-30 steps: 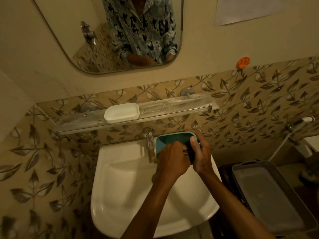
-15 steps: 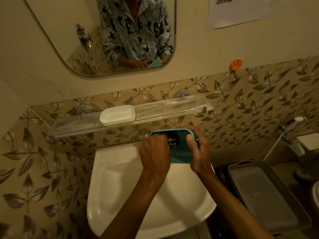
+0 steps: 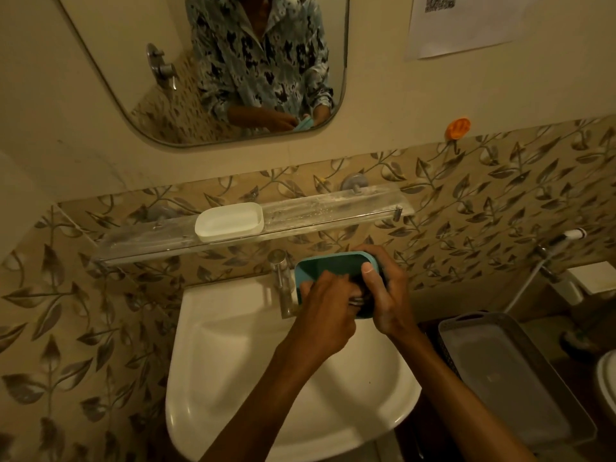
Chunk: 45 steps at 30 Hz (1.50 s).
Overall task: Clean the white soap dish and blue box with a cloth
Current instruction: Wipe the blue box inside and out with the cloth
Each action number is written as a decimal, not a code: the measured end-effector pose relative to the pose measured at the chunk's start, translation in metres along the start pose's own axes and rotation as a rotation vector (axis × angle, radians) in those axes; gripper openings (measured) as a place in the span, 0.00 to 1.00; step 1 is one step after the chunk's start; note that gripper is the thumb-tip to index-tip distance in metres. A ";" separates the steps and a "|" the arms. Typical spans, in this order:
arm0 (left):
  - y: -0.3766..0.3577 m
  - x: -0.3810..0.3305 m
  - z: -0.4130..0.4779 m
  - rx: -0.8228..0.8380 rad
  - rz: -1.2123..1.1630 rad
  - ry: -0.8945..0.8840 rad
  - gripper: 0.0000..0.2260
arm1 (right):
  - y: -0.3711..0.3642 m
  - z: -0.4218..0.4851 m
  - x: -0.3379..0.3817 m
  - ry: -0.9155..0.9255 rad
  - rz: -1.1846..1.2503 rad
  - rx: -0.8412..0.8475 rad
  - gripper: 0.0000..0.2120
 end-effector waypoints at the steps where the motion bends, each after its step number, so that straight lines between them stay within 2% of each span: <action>1: -0.001 0.004 -0.001 0.047 0.088 -0.030 0.19 | 0.001 -0.002 0.000 -0.017 0.008 0.029 0.20; 3: -0.002 0.014 -0.006 0.114 0.175 -0.087 0.19 | 0.007 -0.004 -0.002 -0.053 0.017 0.089 0.19; 5: -0.006 0.024 -0.020 0.098 0.145 -0.122 0.18 | 0.012 -0.004 -0.004 -0.057 -0.022 0.148 0.19; 8: -0.028 0.029 -0.047 0.101 0.073 -0.092 0.24 | 0.013 -0.006 -0.005 -0.035 -0.077 0.164 0.19; 13: -0.025 0.017 -0.068 -0.090 -0.336 0.090 0.16 | 0.011 -0.015 -0.002 -0.029 -0.069 0.094 0.18; 15: -0.018 0.010 -0.070 -0.128 -0.427 0.144 0.14 | 0.008 -0.021 -0.002 -0.021 -0.089 0.080 0.17; 20: -0.006 0.004 -0.064 -0.091 -0.639 0.189 0.08 | 0.003 -0.026 -0.002 0.008 -0.121 0.022 0.19; 22: -0.006 0.006 -0.068 -0.034 -0.625 0.126 0.10 | 0.002 -0.026 0.000 0.020 -0.129 0.039 0.20; 23: -0.008 0.009 -0.070 -0.019 -0.532 0.082 0.13 | 0.001 -0.027 0.001 0.007 -0.114 0.055 0.20; 26: -0.013 0.021 -0.076 -0.109 -0.010 -0.133 0.23 | 0.003 -0.030 0.004 -0.039 -0.038 0.078 0.19; 28: -0.013 0.027 -0.077 -0.093 0.142 -0.137 0.30 | 0.006 -0.029 0.005 -0.040 -0.023 0.068 0.19; 30: -0.014 0.031 -0.078 -0.094 0.193 -0.098 0.35 | 0.007 -0.028 0.007 -0.026 -0.030 0.071 0.18; 34: -0.013 0.023 -0.086 -0.118 0.156 0.035 0.36 | 0.003 -0.030 0.013 -0.023 0.014 0.069 0.17; 36: -0.013 0.015 -0.090 -0.120 0.104 0.102 0.34 | 0.002 -0.031 0.015 -0.019 0.046 0.051 0.17; 41: -0.003 -0.011 -0.087 -0.105 -0.229 0.253 0.27 | -0.004 -0.039 0.009 -0.041 0.063 0.021 0.17; 45: -0.006 -0.010 -0.087 -0.020 -0.362 0.242 0.27 | 0.000 -0.041 0.007 -0.031 0.023 0.042 0.19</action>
Point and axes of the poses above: each hand's wrist, its own z-axis towards the middle knuckle, its own y-axis out of the back of the hand, x = y × z, the point moved 4 cm from there along z, towards the middle knuckle, and after that the axes turned 15 degrees about -x, right-handed, at the moved point
